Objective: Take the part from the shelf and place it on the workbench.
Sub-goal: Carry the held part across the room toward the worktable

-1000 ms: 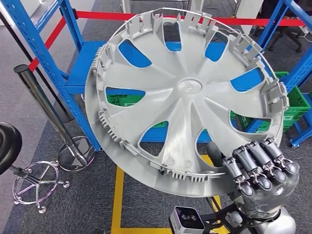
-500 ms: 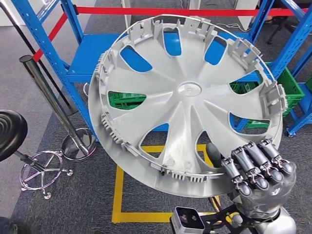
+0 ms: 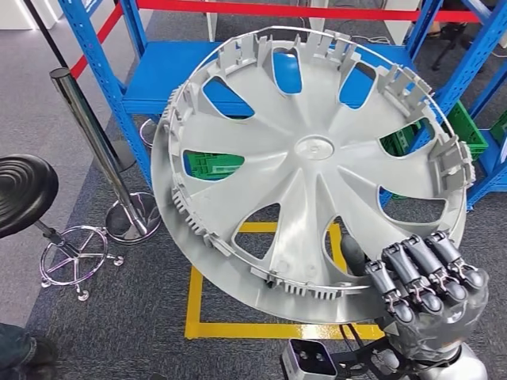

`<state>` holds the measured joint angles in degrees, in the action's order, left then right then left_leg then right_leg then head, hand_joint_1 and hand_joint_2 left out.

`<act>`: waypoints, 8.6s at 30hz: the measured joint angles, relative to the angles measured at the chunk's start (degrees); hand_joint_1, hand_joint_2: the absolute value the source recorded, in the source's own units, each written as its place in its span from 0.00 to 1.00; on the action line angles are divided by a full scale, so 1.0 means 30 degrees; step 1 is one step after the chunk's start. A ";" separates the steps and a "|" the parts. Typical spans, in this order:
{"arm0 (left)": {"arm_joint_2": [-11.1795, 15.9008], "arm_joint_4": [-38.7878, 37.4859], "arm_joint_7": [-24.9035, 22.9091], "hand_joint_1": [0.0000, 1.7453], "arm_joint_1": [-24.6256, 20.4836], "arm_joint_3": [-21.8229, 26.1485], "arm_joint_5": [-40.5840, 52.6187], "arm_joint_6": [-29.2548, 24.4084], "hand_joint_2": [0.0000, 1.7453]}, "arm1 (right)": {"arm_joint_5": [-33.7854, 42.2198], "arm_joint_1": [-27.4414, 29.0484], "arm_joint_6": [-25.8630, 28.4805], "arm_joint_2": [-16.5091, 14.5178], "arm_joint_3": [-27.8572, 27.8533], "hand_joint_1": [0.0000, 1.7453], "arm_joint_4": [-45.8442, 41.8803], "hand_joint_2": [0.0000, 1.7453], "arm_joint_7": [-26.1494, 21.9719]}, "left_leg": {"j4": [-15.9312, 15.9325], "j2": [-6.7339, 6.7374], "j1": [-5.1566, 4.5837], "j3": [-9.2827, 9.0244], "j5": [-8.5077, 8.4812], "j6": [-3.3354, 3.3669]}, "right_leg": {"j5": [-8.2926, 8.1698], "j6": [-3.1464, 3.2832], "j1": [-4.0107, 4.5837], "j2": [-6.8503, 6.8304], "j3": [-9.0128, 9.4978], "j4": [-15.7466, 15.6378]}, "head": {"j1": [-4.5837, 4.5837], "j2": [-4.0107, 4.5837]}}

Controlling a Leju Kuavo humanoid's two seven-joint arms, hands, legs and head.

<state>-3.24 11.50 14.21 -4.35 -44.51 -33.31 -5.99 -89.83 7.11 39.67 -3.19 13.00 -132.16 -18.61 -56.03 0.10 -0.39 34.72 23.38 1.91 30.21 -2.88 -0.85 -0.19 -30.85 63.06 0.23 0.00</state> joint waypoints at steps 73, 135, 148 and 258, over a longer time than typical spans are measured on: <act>-0.0674 -0.0051 -0.0288 0.00 -0.0447 -0.0923 0.1151 -0.0350 0.00 | -0.0036 0.0982 0.0000 -0.0308 -0.1470 1.00 -0.1264 1.00 0.0051 | -0.4973 0.0088 0.0106 0.1441 0.3136 -0.0969 | -0.0679 0.1010 -0.0080 -0.0075 0.0226 -0.2087 | -0.0144 0.0000; -0.0740 -0.0051 -0.0220 0.00 -0.0311 -0.0923 0.1404 -0.0330 0.00 | -0.0053 0.0616 0.0000 -0.0301 -0.1195 1.00 -0.1366 1.00 0.0150 | 0.0168 -0.0093 0.0150 -0.1202 0.0724 0.0110 | 0.0416 0.0063 -0.0059 0.0456 -0.2928 0.1531 | 0.0142 0.0000; -0.0350 -0.0051 -0.0220 0.00 -0.0453 -0.0923 0.1501 0.0106 0.00 | -0.0056 0.0638 0.0000 -0.0379 -0.1220 1.00 -0.1208 1.00 -0.0488 | -0.1270 0.1067 0.0028 -0.0676 0.1685 -0.0819 | -0.1062 0.0931 -0.0060 -0.0333 -0.0426 -0.1963 | 0.0080 0.0000; -0.0960 -0.0058 -0.0235 0.00 -0.0362 -0.0887 0.1495 -0.0264 0.00 | -0.0040 0.1259 0.0000 -0.0687 -0.2157 1.00 -0.0933 1.00 -0.1319 | 0.0364 0.0120 -0.0058 -0.1578 0.1180 -0.0034 | 0.0783 0.0321 0.0084 0.0436 -0.3371 0.2310 | 0.0058 0.0000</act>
<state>-6.12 11.32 13.51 -5.43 -47.17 -28.82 -6.78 -89.95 10.88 39.67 -5.25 6.53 -134.96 -22.56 -54.94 0.46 -0.56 29.99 26.92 1.80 32.56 -1.92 -0.60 1.12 -40.96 69.99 0.41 0.00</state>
